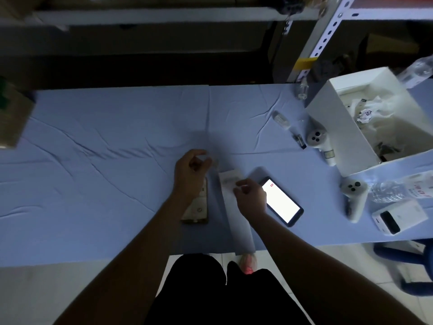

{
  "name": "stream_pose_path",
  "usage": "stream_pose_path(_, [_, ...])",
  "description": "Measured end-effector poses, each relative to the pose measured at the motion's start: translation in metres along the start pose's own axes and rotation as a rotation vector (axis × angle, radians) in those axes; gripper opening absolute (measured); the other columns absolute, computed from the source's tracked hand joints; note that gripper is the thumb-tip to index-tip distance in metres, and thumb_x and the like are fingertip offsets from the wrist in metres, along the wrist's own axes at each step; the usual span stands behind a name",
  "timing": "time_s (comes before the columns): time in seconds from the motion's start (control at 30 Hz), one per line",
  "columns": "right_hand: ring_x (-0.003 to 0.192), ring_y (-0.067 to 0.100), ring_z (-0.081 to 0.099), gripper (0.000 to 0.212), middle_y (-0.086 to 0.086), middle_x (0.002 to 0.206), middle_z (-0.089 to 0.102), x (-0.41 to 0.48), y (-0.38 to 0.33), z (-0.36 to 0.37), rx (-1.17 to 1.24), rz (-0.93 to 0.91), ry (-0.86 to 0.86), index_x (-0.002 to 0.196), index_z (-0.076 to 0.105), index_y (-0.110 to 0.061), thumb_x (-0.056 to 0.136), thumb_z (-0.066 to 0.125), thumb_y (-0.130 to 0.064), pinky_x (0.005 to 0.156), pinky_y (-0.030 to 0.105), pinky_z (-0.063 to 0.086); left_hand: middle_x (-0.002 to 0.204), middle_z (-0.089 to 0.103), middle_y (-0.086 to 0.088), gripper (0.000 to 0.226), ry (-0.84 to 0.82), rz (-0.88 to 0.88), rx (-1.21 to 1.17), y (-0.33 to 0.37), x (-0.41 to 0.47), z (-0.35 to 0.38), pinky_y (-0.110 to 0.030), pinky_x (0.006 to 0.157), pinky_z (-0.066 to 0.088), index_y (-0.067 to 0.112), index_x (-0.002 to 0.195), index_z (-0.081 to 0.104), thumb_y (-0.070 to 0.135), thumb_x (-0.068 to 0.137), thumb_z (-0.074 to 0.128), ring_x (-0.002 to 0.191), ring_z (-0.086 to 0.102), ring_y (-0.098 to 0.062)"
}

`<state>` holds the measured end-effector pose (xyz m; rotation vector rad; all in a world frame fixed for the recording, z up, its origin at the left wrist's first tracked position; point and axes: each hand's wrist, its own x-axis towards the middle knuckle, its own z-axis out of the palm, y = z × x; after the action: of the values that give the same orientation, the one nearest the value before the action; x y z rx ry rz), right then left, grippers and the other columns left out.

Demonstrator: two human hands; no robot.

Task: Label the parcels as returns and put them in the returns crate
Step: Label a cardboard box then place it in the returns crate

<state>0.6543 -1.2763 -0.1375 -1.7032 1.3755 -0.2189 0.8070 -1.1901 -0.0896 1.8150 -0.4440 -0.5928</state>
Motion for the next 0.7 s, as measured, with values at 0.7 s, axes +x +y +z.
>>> stream_pose_path(0.7, [0.082, 0.021, 0.071, 0.039, 0.019, 0.095, 0.073, -0.042, -0.05, 0.0, 0.907, 0.311, -0.401, 0.124, 0.057, -0.007, 0.088, 0.072, -0.009, 0.076, 0.03, 0.055, 0.093, 0.076, 0.0, 0.037, -0.273, -0.182, -0.141, -0.013, -0.044, -0.043, -0.021, 0.068, 0.053, 0.02, 0.095, 0.079, -0.01, 0.085, 0.058, 0.081, 0.069, -0.01])
